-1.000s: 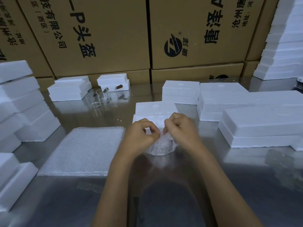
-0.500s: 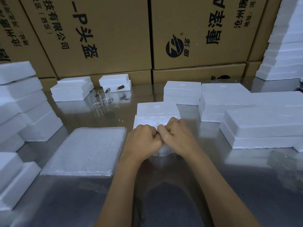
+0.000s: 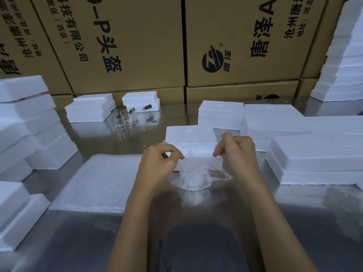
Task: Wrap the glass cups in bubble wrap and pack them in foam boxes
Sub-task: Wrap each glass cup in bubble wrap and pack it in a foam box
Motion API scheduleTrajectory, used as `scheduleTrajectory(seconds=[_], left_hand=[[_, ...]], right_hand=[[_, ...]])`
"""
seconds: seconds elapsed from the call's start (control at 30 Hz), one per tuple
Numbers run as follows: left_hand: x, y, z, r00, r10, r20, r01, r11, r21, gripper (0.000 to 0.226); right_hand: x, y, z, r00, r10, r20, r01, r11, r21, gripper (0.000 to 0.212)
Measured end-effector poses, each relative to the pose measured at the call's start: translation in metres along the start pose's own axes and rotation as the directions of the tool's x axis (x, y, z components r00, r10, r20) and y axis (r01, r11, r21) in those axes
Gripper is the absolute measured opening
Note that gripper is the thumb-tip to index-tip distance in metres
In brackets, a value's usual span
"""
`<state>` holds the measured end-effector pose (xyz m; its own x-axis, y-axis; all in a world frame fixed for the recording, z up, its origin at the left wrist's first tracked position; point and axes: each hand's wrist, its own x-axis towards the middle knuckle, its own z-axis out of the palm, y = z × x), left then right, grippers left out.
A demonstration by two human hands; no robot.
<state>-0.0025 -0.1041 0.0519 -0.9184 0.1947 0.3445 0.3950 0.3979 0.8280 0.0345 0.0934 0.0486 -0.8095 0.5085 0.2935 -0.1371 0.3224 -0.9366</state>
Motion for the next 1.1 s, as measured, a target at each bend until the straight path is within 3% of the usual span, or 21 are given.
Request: scheduleTrajectory(seconds=[0.1, 0.2, 0.27, 0.33, 0.4, 0.57, 0.6, 0.67, 0.73, 0.77, 0.87, 0.97, 1.1], left_hand=[[0.000, 0.001, -0.003, 0.990, -0.112, 0.088, 0.109, 0.993, 0.041, 0.022], [-0.001, 0.000, -0.004, 0.959, -0.183, 0.218, 0.177, 0.983, 0.050, 0.011], [-0.002, -0.001, -0.004, 0.938, -0.207, 0.278, 0.194, 0.978, 0.071, 0.034], [-0.002, -0.001, -0.004, 0.914, -0.225, 0.338, 0.201, 0.974, 0.107, 0.055], [-0.001, -0.002, -0.003, 0.892, -0.231, 0.390, 0.176, 0.969, 0.173, 0.061], [-0.003, -0.003, 0.003, 0.898, -0.206, 0.389, 0.115, 0.963, 0.244, 0.062], [-0.003, -0.001, 0.004, 0.919, -0.173, 0.355, 0.089, 0.966, 0.242, 0.059], [-0.002, 0.002, 0.006, 0.977, -0.061, 0.204, 0.016, 0.977, 0.212, 0.055], [-0.001, 0.006, 0.007, 0.998, 0.059, -0.010, -0.056, 0.984, 0.168, 0.057], [-0.001, 0.006, 0.009, 0.989, 0.113, -0.094, -0.098, 0.983, 0.154, 0.059], [0.001, -0.001, 0.017, 0.951, 0.226, -0.213, -0.187, 0.964, 0.187, 0.068], [0.005, -0.015, 0.024, 0.942, 0.223, -0.249, -0.163, 0.957, 0.241, 0.069], [0.010, -0.030, 0.030, 0.971, 0.128, -0.200, -0.106, 0.987, 0.117, 0.068]], right_hand=[[0.006, 0.006, -0.015, 0.997, 0.047, 0.053, -0.039, 0.987, -0.156, 0.039], [0.012, 0.011, -0.026, 0.961, 0.168, 0.219, -0.121, 0.969, -0.213, 0.031], [0.011, 0.010, -0.029, 0.895, 0.270, 0.354, -0.207, 0.956, -0.207, 0.032], [0.008, 0.009, -0.032, 0.822, 0.311, 0.477, -0.178, 0.936, -0.304, 0.037], [0.006, 0.008, -0.034, 0.758, 0.314, 0.571, -0.100, 0.922, -0.374, 0.031], [0.000, 0.006, -0.036, 0.665, 0.349, 0.661, -0.093, 0.916, -0.390, 0.022], [-0.001, 0.005, -0.034, 0.688, 0.313, 0.655, -0.116, 0.938, -0.326, 0.014], [0.000, 0.004, -0.026, 0.820, 0.170, 0.546, -0.128, 0.985, -0.114, 0.006], [0.003, 0.002, -0.013, 0.948, -0.036, 0.317, 0.035, 0.999, 0.010, 0.005], [0.003, 0.001, -0.004, 0.972, -0.118, 0.204, 0.117, 0.993, 0.016, 0.008], [-0.002, 0.006, 0.020, 0.973, -0.227, 0.048, 0.231, 0.965, -0.126, 0.023], [-0.005, 0.017, 0.035, 0.947, -0.319, 0.036, 0.317, 0.912, -0.260, 0.027], [-0.006, 0.025, 0.042, 0.949, -0.306, 0.075, 0.314, 0.894, -0.319, 0.031]])
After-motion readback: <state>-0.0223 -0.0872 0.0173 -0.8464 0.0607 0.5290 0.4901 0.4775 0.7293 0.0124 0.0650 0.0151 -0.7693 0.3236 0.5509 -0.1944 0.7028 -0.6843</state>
